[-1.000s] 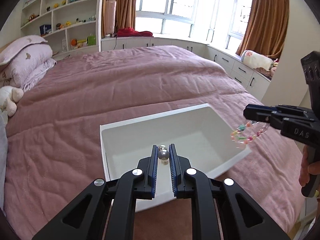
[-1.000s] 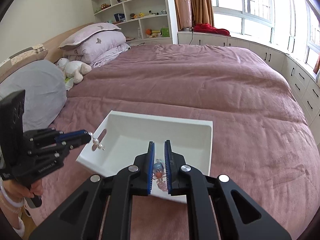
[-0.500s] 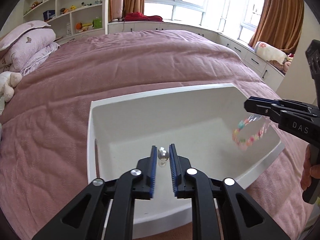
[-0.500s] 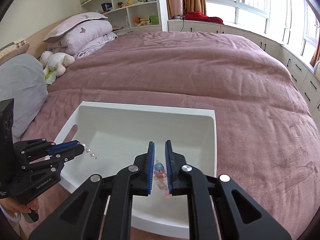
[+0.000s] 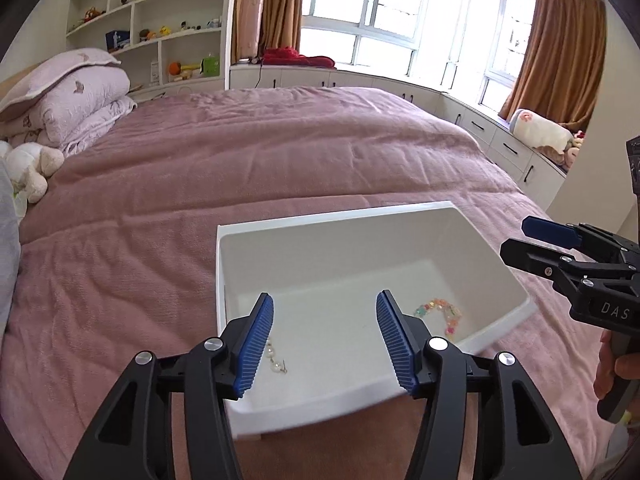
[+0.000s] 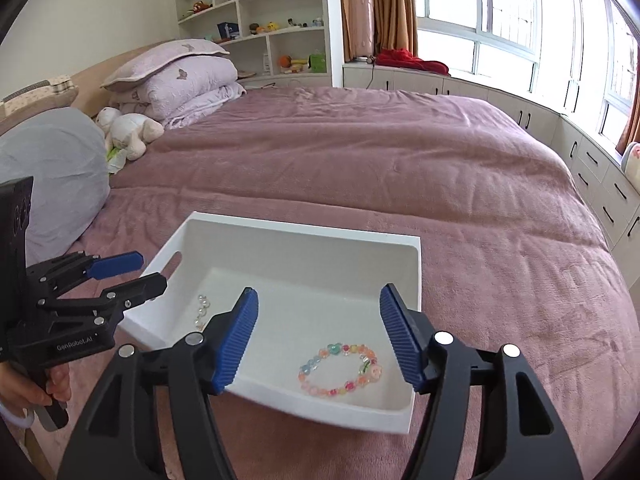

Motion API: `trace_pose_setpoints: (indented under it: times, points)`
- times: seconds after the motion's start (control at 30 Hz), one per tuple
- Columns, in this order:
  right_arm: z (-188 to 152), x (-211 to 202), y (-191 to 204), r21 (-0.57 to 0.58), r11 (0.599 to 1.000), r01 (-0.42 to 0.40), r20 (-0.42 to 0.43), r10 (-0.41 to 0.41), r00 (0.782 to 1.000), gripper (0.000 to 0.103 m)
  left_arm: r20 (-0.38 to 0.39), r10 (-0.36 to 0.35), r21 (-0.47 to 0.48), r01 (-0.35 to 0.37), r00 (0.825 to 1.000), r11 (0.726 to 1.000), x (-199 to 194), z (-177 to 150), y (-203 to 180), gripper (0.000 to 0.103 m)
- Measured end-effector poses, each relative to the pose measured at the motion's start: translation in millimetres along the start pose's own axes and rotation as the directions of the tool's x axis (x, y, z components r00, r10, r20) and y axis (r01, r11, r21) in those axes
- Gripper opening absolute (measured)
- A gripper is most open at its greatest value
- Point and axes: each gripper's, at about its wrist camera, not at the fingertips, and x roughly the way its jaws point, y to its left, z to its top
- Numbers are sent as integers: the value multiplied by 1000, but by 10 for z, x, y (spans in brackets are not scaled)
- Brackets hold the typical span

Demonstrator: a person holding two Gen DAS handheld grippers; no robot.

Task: Organize jewelry
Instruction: 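Grasp the second pearl earring with the left tool while the right tool grasps the silver snowflake charm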

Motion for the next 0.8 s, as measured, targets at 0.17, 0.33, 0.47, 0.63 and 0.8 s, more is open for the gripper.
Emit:
trace_pose_setpoints:
  times: [0.17, 0.33, 0.47, 0.63, 0.8]
  points:
    - [-235, -460, 178, -59, 998, -21, 26, 23, 999, 72, 29, -26, 31, 25, 999, 999, -439, -188, -38, 66]
    - [-651, -815, 344, -99, 993, -62, 6, 63, 998, 74, 25, -54, 65, 53, 998, 996, -787, -564, -63, 66]
    - [-986, -1034, 475, -107, 989, -102, -22, 100, 995, 74, 5, -42, 116, 41, 999, 992, -932, -869, -125, 66]
    - [-1411, -1289, 657, -172, 971, -163, -27, 161, 987, 74, -2, -47, 140, 47, 999, 989, -1131, -1228, -125, 69]
    - [-1787, -1209, 672, -203, 961, -190, -130, 166, 977, 74, -61, -49, 148, 58, 997, 987, -1064, -1572, -22, 74]
